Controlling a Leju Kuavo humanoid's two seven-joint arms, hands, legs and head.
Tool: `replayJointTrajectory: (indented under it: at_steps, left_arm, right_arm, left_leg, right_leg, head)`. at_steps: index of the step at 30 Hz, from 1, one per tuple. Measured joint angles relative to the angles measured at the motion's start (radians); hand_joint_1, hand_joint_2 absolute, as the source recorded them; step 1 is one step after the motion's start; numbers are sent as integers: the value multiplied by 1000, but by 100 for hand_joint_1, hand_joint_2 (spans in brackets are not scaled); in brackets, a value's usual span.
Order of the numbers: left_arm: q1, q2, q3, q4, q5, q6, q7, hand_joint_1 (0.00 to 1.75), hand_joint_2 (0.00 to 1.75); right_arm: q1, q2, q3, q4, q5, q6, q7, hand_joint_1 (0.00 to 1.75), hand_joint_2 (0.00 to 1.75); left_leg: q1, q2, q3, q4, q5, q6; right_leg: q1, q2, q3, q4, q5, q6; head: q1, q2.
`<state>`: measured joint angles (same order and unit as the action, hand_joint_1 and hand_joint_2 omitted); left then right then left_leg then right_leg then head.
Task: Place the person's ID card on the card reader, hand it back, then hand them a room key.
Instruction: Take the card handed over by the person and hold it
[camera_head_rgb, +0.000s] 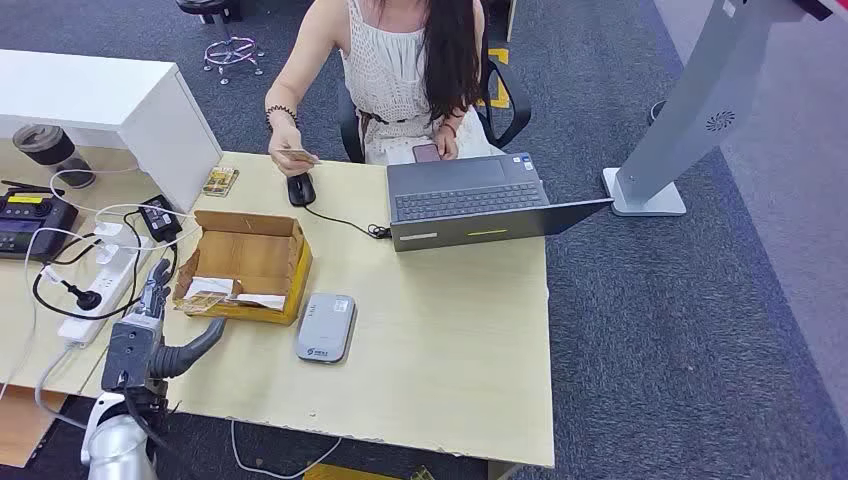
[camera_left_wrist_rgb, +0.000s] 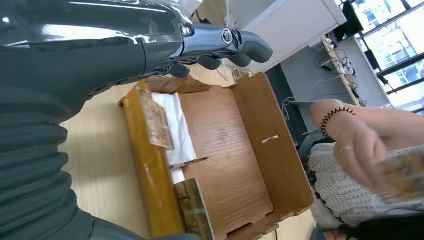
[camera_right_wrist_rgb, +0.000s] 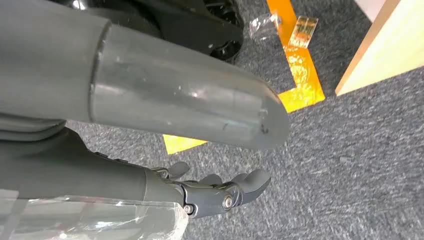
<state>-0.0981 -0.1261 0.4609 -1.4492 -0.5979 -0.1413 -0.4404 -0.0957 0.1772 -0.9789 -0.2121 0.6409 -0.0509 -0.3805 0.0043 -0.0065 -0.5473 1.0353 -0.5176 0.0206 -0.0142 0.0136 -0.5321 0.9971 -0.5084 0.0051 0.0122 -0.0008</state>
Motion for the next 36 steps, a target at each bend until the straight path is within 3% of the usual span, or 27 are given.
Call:
replayJointTrajectory:
  at_steps: [26,34,35,36]
  left_arm:
    - [-180,123,-419,-19,-662,459,288,0,175]
    - [-200,143,-481,-20,-768,534,349,0,175]
    - [-201,145,-483,-20,-768,534,349,22,175]
    - [-202,146,-486,-20,-769,534,350,66,175]
  right_arm:
    - [-19,23,40,0,69,107,26,0,0]
    - [-20,25,55,0,84,120,35,0,0]
    - [-20,25,55,0,85,119,36,0,0]
    - [-20,25,55,0,87,119,36,0,0]
  left_leg:
    - [0,0,0,0,0,0]
    - [0,0,0,0,0,0]
    - [0,0,0,0,0,0]
    - [0,0,0,0,0,0]
  right_leg:
    - [0,0,0,1,0,0]
    - [0,0,0,1,0,0]
    - [0,0,0,1,0,0]
    - [0,0,0,1,0,0]
  head:
    - [0,0]
    - [0,0]
    - [0,0]
    - [0,0]
